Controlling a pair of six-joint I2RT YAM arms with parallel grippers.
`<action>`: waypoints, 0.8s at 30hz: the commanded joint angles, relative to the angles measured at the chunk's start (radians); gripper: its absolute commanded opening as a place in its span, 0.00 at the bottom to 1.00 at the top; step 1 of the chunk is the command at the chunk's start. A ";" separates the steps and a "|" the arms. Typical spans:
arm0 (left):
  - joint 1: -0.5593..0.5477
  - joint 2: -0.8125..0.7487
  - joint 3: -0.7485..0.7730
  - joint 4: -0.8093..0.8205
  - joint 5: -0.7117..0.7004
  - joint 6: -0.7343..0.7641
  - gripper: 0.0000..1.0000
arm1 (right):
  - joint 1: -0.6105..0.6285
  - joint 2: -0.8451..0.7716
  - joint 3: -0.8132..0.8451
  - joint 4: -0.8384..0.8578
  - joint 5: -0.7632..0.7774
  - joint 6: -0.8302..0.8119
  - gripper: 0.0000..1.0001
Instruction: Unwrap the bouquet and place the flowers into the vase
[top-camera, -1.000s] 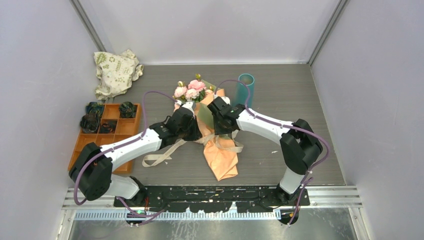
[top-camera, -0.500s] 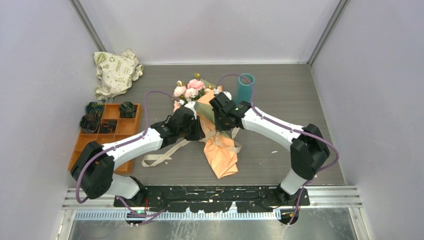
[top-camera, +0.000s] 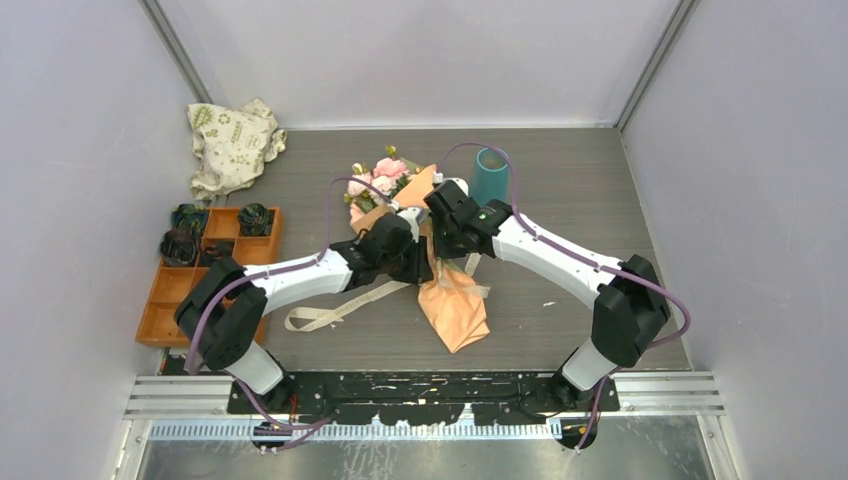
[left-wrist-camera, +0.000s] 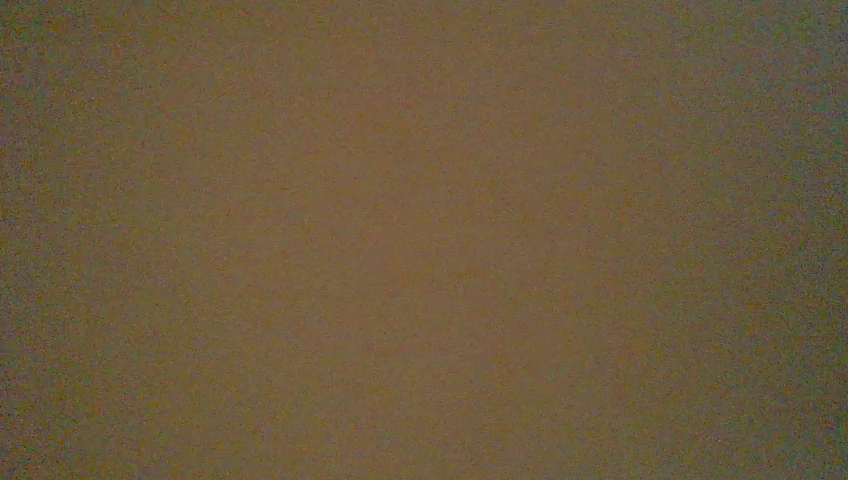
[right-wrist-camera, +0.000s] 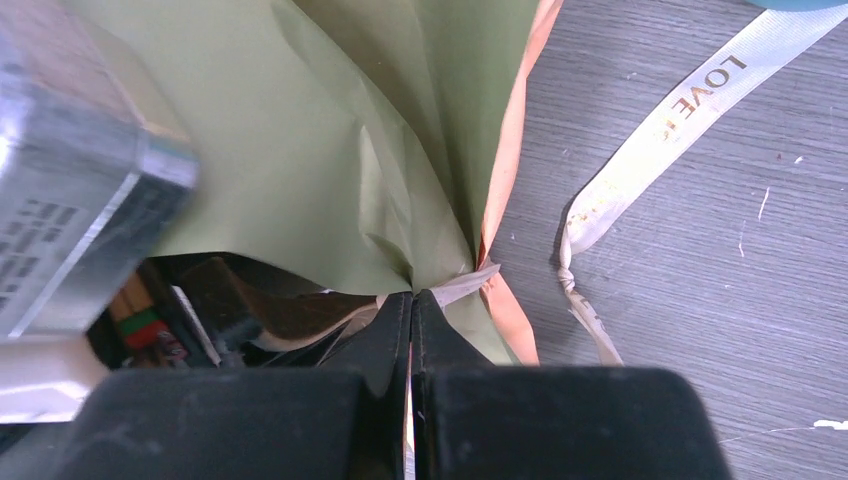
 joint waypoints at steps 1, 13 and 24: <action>-0.011 0.022 0.029 0.065 -0.019 0.032 0.27 | -0.002 -0.051 0.012 0.017 0.006 0.009 0.01; -0.014 -0.082 0.045 -0.121 -0.315 -0.009 0.00 | -0.001 -0.096 -0.001 -0.007 0.060 0.027 0.01; 0.075 -0.310 0.035 -0.399 -0.556 -0.088 0.00 | -0.022 -0.148 -0.037 -0.072 0.178 0.035 0.01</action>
